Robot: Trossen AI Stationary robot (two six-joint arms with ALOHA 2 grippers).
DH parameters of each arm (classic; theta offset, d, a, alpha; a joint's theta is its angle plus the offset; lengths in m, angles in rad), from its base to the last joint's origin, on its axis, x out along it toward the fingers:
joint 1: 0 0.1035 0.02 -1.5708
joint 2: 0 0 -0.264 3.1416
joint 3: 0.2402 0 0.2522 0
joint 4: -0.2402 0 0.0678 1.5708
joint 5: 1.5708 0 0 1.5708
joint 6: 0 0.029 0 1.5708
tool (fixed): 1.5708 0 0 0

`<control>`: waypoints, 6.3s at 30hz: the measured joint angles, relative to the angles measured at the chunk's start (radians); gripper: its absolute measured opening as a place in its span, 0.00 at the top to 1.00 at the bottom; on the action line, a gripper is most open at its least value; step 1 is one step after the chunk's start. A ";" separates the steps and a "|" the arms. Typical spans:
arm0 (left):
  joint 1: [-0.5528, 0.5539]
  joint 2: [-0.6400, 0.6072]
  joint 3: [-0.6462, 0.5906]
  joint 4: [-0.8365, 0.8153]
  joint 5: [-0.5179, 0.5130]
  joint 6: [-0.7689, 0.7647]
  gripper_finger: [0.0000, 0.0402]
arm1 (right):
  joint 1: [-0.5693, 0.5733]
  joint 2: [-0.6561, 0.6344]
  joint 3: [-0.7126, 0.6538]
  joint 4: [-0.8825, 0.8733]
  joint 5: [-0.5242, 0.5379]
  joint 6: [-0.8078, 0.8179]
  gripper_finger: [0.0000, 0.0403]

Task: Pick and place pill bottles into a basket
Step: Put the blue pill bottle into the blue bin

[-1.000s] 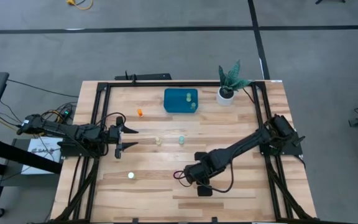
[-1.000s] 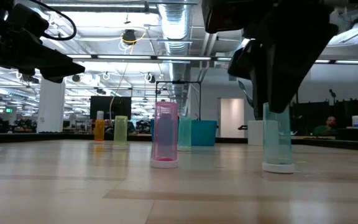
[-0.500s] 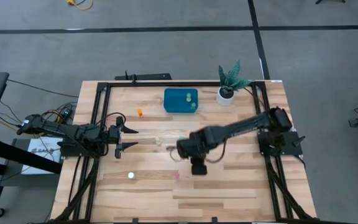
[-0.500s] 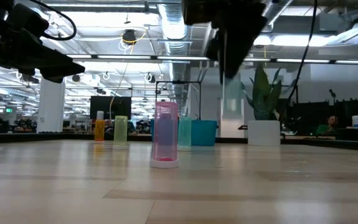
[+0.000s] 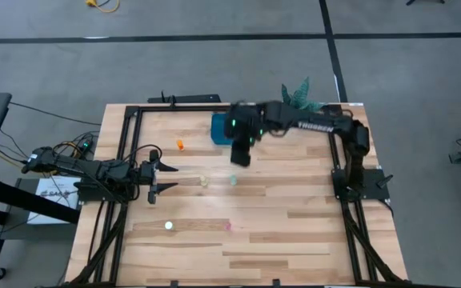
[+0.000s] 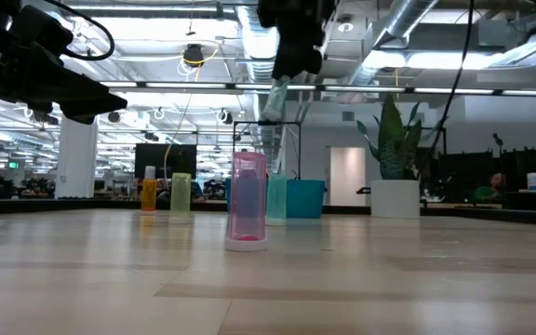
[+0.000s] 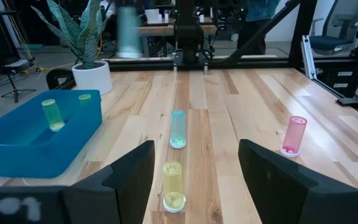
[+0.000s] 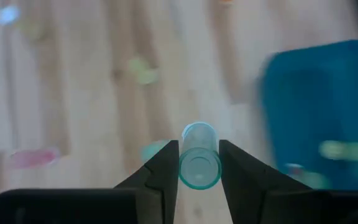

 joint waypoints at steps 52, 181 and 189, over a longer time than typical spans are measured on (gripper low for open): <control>0.000 0.000 0.000 0.000 0.002 0.000 0.44 | -0.282 0.076 -0.348 0.333 -0.050 -0.163 0.76; 0.000 0.000 0.000 -0.003 -0.001 0.000 0.44 | 0.110 0.267 -0.234 0.221 -0.003 -0.023 0.48; 0.000 0.000 0.000 -0.004 0.000 0.000 0.44 | 0.080 0.266 -0.122 0.107 -0.008 -0.076 0.81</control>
